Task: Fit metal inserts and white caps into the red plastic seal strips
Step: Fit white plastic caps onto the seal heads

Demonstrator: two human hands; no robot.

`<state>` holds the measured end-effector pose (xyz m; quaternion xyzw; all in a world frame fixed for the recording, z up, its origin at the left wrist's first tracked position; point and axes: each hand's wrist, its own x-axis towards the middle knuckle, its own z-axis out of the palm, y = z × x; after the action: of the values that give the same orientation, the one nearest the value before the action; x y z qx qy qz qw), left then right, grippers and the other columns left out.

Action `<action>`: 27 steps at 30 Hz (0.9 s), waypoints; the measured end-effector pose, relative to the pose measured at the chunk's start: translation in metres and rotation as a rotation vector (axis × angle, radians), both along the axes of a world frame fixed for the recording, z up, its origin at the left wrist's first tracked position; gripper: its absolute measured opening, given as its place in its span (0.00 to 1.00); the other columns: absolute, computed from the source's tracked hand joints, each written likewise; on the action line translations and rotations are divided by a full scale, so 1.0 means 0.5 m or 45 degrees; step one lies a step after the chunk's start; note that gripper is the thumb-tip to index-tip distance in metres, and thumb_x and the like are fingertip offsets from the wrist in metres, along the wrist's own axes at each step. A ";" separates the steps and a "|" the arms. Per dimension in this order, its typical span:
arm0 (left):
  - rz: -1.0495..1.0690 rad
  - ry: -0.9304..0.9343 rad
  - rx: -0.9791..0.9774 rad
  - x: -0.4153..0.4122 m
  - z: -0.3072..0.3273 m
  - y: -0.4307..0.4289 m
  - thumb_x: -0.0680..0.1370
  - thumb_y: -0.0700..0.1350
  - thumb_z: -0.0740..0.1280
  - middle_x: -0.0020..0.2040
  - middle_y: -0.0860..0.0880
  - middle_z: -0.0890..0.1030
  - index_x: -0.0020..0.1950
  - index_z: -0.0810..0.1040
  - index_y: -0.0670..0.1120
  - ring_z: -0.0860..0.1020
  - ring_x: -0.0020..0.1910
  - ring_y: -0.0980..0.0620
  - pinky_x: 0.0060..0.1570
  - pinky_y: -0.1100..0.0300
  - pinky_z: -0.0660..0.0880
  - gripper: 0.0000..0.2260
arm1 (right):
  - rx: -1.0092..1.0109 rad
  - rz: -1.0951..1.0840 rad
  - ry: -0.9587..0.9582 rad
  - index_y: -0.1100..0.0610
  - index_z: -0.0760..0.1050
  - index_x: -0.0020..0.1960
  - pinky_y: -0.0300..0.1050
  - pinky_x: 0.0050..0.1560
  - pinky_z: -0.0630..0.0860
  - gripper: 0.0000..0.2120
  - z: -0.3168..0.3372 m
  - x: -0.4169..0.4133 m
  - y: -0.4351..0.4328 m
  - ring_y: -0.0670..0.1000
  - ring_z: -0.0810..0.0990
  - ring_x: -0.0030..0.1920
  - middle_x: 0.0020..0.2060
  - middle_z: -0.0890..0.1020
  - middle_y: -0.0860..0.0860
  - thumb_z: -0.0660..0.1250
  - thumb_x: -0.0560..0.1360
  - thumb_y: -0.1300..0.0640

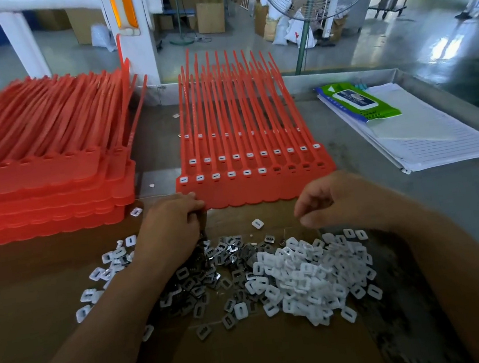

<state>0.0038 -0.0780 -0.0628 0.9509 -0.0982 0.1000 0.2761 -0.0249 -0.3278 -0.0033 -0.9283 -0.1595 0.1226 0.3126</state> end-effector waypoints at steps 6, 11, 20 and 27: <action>-0.001 -0.006 0.016 0.000 0.000 0.001 0.74 0.34 0.60 0.62 0.46 0.76 0.57 0.78 0.43 0.72 0.63 0.48 0.65 0.57 0.62 0.15 | 0.063 0.034 0.167 0.47 0.78 0.40 0.27 0.36 0.72 0.09 -0.008 -0.025 -0.007 0.36 0.79 0.34 0.34 0.82 0.41 0.75 0.66 0.58; 0.000 -0.002 0.017 0.001 -0.001 0.001 0.74 0.34 0.60 0.62 0.46 0.76 0.57 0.78 0.43 0.72 0.63 0.49 0.66 0.56 0.63 0.15 | 0.038 0.060 0.241 0.47 0.78 0.40 0.28 0.37 0.73 0.10 -0.022 -0.026 0.002 0.36 0.78 0.34 0.35 0.81 0.43 0.75 0.66 0.59; 0.002 -0.005 0.005 0.000 -0.003 0.002 0.73 0.34 0.61 0.62 0.46 0.76 0.57 0.78 0.43 0.72 0.63 0.49 0.65 0.58 0.62 0.15 | 0.044 0.033 0.143 0.48 0.79 0.39 0.27 0.34 0.72 0.06 -0.022 -0.025 0.004 0.36 0.78 0.32 0.31 0.81 0.38 0.71 0.71 0.58; -0.003 -0.009 0.013 0.000 -0.003 0.002 0.73 0.34 0.61 0.62 0.47 0.76 0.57 0.78 0.43 0.72 0.62 0.49 0.65 0.59 0.62 0.15 | 0.155 -0.083 -0.015 0.47 0.78 0.39 0.26 0.36 0.72 0.08 -0.024 -0.023 -0.001 0.36 0.78 0.34 0.32 0.81 0.36 0.67 0.74 0.59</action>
<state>0.0039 -0.0772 -0.0641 0.9518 -0.1008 0.1026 0.2710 -0.0366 -0.3283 -0.0152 -0.9130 -0.1381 0.0968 0.3716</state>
